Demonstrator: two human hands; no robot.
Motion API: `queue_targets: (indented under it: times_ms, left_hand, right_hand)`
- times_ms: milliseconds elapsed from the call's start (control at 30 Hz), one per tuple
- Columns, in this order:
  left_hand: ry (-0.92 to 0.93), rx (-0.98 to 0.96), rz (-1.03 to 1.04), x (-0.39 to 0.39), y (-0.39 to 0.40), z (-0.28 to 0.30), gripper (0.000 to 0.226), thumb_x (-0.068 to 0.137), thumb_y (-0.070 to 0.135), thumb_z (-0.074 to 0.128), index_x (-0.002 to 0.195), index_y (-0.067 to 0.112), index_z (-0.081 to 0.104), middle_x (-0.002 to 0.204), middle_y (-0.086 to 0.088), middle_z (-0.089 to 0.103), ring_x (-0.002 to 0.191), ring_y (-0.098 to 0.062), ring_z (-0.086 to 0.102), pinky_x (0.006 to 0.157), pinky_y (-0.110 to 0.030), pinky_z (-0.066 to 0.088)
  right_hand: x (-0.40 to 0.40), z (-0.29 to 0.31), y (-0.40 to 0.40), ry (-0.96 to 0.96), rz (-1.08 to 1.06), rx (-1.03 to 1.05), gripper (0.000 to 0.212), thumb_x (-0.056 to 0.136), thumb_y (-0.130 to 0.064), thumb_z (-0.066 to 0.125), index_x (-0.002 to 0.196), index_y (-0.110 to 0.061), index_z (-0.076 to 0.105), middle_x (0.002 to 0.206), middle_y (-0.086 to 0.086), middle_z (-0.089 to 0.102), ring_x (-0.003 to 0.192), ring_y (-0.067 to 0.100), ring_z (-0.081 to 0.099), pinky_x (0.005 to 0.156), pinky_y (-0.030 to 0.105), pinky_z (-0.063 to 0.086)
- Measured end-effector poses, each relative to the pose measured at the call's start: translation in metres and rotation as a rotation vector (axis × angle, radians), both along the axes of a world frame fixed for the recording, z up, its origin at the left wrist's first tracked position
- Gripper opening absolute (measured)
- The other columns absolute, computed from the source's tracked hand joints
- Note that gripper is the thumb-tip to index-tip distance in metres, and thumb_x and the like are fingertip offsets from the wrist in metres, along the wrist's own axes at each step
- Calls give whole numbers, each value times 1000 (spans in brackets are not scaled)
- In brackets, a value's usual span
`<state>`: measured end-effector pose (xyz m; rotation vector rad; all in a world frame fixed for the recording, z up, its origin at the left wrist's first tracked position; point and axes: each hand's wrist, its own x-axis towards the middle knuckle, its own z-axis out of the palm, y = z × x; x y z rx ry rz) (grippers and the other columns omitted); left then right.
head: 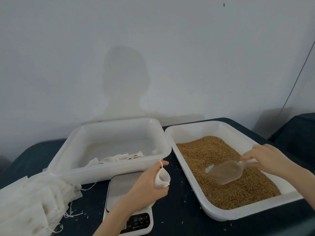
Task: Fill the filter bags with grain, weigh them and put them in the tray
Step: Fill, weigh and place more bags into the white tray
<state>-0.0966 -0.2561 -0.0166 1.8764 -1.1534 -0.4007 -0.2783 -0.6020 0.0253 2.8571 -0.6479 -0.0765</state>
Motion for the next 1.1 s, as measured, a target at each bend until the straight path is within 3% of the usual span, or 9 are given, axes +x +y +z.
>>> queue_targets:
  times_ms: [67, 133, 233, 367, 533, 700, 833, 933, 1100]
  left_hand:
    - [8, 2, 2, 0, -1, -1, 56, 73, 27, 58, 121, 48, 39, 120, 33, 45, 93, 4, 52, 76, -4, 41]
    - [17, 4, 0, 0, -1, -2, 56, 72, 28, 58, 121, 49, 39, 118, 35, 45, 91, 3, 52, 76, -6, 42]
    - [20, 4, -2, 0, -1, -3, 56, 72, 30, 57, 121, 48, 39, 121, 35, 44, 96, 6, 51, 79, -2, 39]
    - [16, 13, 2, 3, 2, -5, 56, 74, 26, 58, 124, 43, 40, 127, 35, 42, 101, 12, 47, 79, 2, 34]
    - [-4, 14, 18, 9, 4, -6, 52, 74, 26, 57, 121, 41, 42, 128, 37, 40, 107, 18, 43, 80, 4, 30]
    - [-5, 27, 51, 12, 3, -7, 50, 77, 25, 60, 120, 43, 43, 112, 46, 42, 105, 20, 42, 82, 0, 33]
    - [-7, 34, 83, 14, 3, -9, 47, 78, 25, 63, 118, 42, 45, 90, 43, 48, 89, 18, 48, 74, -3, 36]
    - [25, 18, 105, 15, 5, -8, 34, 78, 25, 64, 104, 39, 48, 76, 27, 53, 70, 9, 51, 63, -8, 38]
    - [40, -5, 112, 18, 14, -4, 41, 76, 32, 65, 110, 43, 47, 85, 34, 57, 79, 8, 55, 70, -5, 40]
  right_hand:
    - [6, -9, 9, -7, 3, 186, 18, 76, -66, 57, 80, -53, 68, 77, -25, 68, 71, -4, 62, 66, 16, 50]
    - [12, -20, 16, -26, 13, 338, 7, 80, -53, 67, 74, -56, 65, 73, -29, 65, 70, -10, 60, 68, 16, 50]
    - [15, -31, 17, -58, 2, 504, 30, 83, -26, 73, 91, -53, 66, 82, -31, 66, 82, -17, 59, 72, 15, 50]
    - [12, -32, 13, -177, -32, 701, 47, 80, -3, 72, 98, -46, 67, 94, -23, 71, 92, -8, 63, 74, 11, 51]
    - [11, -29, 12, -272, -11, 770, 49, 79, -5, 73, 101, -48, 66, 99, -28, 70, 93, -6, 65, 75, 14, 53]
    - [18, -12, 28, -411, 16, 843, 50, 76, -5, 74, 102, -47, 66, 97, -25, 71, 90, -1, 67, 77, 22, 56]
    - [33, 9, 61, -416, 134, 866, 50, 79, -11, 74, 108, -49, 63, 101, -27, 70, 91, 0, 67, 74, 18, 54]
    - [46, 20, 86, -385, 235, 896, 55, 80, -6, 73, 102, -56, 64, 102, -29, 69, 89, 2, 70, 72, 14, 54]
    - [58, 19, 99, -362, 276, 872, 61, 82, -8, 73, 91, -67, 63, 99, -33, 67, 78, -9, 67, 67, 13, 54]
